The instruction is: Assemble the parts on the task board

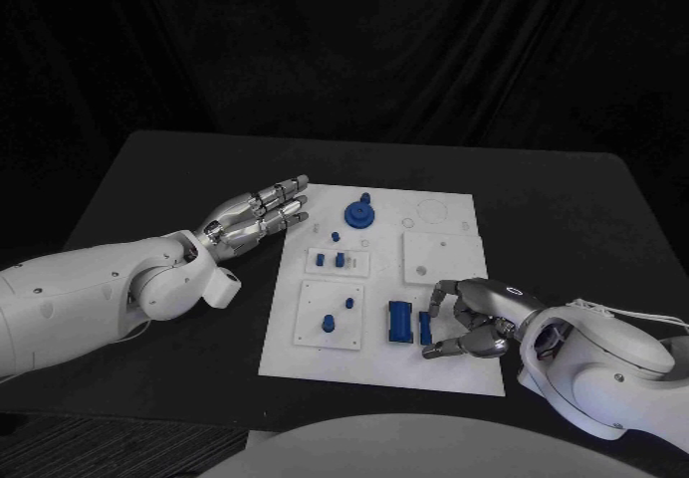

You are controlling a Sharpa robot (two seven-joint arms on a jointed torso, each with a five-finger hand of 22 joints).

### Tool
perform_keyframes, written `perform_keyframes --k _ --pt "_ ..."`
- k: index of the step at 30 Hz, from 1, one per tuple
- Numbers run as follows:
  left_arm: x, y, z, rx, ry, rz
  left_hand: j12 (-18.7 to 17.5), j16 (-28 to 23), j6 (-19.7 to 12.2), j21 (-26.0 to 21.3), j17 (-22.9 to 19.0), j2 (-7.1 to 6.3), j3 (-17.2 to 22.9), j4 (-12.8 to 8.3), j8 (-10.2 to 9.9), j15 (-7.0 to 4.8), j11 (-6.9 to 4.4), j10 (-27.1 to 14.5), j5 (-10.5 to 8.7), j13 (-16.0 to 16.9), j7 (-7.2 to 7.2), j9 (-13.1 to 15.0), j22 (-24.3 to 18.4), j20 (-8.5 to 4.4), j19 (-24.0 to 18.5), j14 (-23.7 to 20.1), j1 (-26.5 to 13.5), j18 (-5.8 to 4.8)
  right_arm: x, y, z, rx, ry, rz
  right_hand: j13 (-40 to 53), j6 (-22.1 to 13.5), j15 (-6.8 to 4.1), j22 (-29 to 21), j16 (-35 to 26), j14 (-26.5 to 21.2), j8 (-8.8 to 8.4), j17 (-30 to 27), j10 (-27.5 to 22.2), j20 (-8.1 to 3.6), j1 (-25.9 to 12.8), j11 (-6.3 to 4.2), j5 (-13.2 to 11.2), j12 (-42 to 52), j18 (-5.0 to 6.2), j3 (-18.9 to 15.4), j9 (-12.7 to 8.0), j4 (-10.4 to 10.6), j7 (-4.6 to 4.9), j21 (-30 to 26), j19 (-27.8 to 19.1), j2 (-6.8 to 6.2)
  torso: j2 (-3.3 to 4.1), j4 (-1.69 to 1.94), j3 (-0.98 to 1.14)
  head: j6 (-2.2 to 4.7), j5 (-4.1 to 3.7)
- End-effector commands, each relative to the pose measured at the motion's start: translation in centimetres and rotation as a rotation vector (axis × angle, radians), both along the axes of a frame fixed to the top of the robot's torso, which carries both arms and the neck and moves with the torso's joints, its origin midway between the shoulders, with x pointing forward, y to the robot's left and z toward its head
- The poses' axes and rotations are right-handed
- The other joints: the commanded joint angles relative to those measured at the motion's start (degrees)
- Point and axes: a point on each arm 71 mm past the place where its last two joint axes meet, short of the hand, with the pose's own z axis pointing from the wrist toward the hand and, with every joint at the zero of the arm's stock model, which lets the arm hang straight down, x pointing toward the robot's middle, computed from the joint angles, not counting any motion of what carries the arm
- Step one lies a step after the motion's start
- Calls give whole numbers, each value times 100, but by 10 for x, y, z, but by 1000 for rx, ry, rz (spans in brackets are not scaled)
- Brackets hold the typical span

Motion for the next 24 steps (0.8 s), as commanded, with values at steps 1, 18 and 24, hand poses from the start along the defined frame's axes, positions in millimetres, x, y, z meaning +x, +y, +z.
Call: perform_keyframes --k 1,18,24 --pt "-1 -1 1 -12 -6 -7 -38 -21 22 26 -9 -5 3 -52 18 20 5 -7 26 -5 7 9 6 36 9 -2 64 74 0 -2 -1 -2 -7 -26 1507 34 16 828 27 547 23 1250 596 -17 -4 38 -17 8 18 51 8 -5 -9 17 26 66 1 1 -2 -1 16" --pt "-1 -2 0 -11 -2 -10 -38 -21 22 27 -9 -4 9 -63 18 22 4 -7 33 -5 9 9 7 38 10 -2 70 74 4 -2 -2 3 -21 -44 1507 147 11 832 33 553 86 1266 596 -20 370 31 -12 8 16 205 62 -71 -19 30 43 505 -1 0 -1 -1 8" --pt "-1 -3 0 -11 -1 -12 -38 -21 23 27 -9 -6 18 -80 17 26 3 -7 45 -5 11 9 6 40 10 -2 82 74 5 -3 -4 -8 -25 -44 1507 266 8 829 39 557 280 1283 596 -22 614 24 -9 8 19 171 188 -117 -33 15 43 613 0 0 0 -1 16"
